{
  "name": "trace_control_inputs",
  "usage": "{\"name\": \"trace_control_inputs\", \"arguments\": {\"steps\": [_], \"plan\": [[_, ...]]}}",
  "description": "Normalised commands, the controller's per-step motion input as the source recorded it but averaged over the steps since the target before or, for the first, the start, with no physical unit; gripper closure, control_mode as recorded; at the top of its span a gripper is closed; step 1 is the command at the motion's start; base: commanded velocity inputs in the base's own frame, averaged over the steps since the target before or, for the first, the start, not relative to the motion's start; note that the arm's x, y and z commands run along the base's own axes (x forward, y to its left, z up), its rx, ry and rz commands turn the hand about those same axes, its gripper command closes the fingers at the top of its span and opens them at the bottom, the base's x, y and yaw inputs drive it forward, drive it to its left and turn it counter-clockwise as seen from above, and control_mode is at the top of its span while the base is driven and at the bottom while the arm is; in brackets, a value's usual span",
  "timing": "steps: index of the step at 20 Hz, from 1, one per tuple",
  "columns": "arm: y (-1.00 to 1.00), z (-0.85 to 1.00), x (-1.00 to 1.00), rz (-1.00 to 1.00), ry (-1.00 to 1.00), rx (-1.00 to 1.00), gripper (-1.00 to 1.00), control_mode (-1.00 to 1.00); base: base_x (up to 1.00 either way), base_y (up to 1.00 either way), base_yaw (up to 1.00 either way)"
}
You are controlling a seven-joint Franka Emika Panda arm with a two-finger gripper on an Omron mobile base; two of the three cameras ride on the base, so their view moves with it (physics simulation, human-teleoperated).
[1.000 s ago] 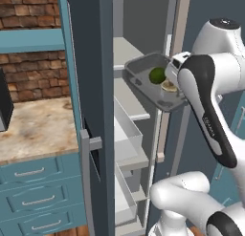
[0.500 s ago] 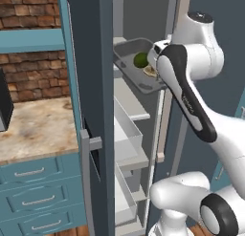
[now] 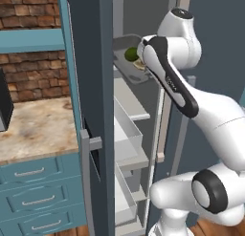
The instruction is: Take the lime and mushroom out of the freezer and place them in the tupperware container on the counter. Then put the tupperware containing the vegetables back in the freezer.
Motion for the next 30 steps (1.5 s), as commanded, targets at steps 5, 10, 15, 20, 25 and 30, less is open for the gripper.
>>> {"name": "trace_control_inputs", "arguments": {"steps": [5,10,15,20,25,30], "plan": [[0.15,0.00,0.58,0.00,0.00,0.00,1.00,-1.00,0.00,0.00,0.00],[0.01,0.01,0.56,0.00,0.01,0.00,1.00,-1.00,0.00,0.00,0.00],[0.02,0.02,0.61,0.00,0.05,0.00,1.00,-1.00,0.00,0.00,0.00],[0.12,0.00,0.65,0.00,0.02,0.00,1.00,-1.00,0.00,0.00,0.00],[0.14,0.00,0.59,0.00,0.00,0.00,1.00,-1.00,0.00,0.00,0.00],[0.08,0.00,0.62,0.00,0.00,0.00,1.00,-1.00,0.00,0.00,0.00]]}}
